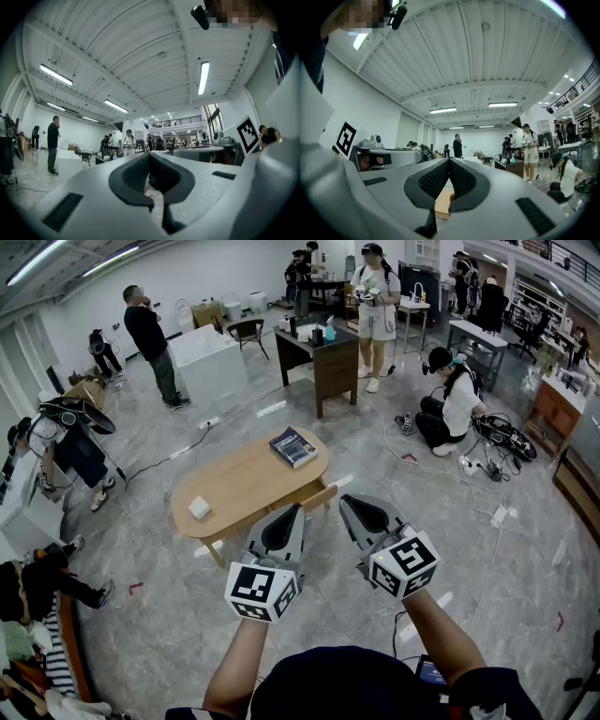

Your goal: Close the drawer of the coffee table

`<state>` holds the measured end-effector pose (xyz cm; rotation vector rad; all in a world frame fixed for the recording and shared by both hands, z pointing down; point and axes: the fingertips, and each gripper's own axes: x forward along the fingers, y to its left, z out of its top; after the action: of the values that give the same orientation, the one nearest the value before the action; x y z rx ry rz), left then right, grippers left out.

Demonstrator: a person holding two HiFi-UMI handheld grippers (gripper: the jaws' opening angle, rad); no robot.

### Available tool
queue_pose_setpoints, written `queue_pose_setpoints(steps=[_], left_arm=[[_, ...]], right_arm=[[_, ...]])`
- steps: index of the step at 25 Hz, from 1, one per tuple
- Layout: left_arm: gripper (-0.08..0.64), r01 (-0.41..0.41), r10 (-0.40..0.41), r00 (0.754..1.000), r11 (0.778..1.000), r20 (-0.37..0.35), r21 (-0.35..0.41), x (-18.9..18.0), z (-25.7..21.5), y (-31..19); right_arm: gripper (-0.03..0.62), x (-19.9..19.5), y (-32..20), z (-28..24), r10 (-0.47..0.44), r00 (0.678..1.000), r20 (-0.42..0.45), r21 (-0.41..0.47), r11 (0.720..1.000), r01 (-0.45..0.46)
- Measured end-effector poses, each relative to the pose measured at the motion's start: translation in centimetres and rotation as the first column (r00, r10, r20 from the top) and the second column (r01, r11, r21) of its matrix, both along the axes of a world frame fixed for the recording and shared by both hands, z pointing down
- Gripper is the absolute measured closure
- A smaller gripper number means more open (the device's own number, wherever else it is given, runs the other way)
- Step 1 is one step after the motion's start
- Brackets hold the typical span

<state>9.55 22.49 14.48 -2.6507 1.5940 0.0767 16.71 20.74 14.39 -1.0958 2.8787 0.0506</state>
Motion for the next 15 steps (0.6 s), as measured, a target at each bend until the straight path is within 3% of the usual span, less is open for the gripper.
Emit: queue_pose_setpoints(steps=[15], left_arm=[[0.562, 0.018, -0.018, 1.0, 1.0, 0.009, -0.025, 1.2, 1.1, 0.9]], right_arm=[[0.58, 1.4, 0.4, 0.7, -0.005, 1.0, 0.022, -0.018, 1.0, 0.006]])
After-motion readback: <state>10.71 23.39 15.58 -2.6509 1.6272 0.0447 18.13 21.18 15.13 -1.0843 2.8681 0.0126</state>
